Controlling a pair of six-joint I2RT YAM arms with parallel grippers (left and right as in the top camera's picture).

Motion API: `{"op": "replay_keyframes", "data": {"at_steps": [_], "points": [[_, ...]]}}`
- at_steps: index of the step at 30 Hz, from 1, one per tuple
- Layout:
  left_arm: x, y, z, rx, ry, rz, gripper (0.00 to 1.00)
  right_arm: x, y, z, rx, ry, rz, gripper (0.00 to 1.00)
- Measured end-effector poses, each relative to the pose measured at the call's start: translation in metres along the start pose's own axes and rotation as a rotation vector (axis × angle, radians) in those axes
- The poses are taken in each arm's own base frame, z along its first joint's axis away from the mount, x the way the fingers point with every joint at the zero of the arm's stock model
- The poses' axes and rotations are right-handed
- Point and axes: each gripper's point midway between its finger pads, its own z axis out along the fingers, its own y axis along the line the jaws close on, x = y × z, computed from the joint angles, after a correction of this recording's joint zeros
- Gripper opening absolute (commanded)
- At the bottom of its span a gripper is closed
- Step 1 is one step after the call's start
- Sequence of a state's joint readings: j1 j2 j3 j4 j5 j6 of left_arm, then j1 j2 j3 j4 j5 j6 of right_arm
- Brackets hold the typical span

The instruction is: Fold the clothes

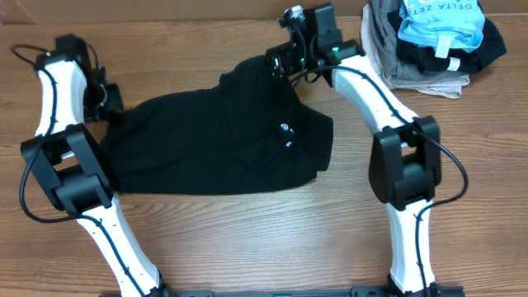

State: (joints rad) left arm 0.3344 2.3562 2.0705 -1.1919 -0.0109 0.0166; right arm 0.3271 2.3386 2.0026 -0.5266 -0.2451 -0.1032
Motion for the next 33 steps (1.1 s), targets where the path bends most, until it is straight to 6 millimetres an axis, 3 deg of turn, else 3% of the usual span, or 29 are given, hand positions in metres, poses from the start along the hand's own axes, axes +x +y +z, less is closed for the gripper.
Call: {"op": "replay_keyframes", "data": {"at_steps": [4,8,12,22,28,33], "points": [[-0.007,0.0,-0.023,-0.001,-0.024,-0.015,0.04,0.006,0.007,0.021,-0.023,-0.009,0.012,0.81],[-0.001,0.0,-0.026,-0.001,-0.005,-0.019,0.04,0.011,0.012,0.036,-0.035,-0.017,0.023,0.68],[-0.001,0.0,-0.026,0.0,-0.001,-0.026,0.04,0.021,0.012,0.049,-0.041,-0.003,0.055,0.62],[-0.003,0.0,-0.026,-0.001,-0.012,-0.037,0.04,0.04,0.007,0.071,-0.038,0.018,0.123,0.05],[-0.003,0.0,-0.026,-0.001,-0.012,-0.038,0.04,0.057,0.004,0.067,-0.03,0.103,0.174,0.04],[-0.003,0.001,-0.026,-0.001,-0.011,-0.038,0.04,0.068,-0.015,0.039,0.002,0.239,0.232,0.04]]}}
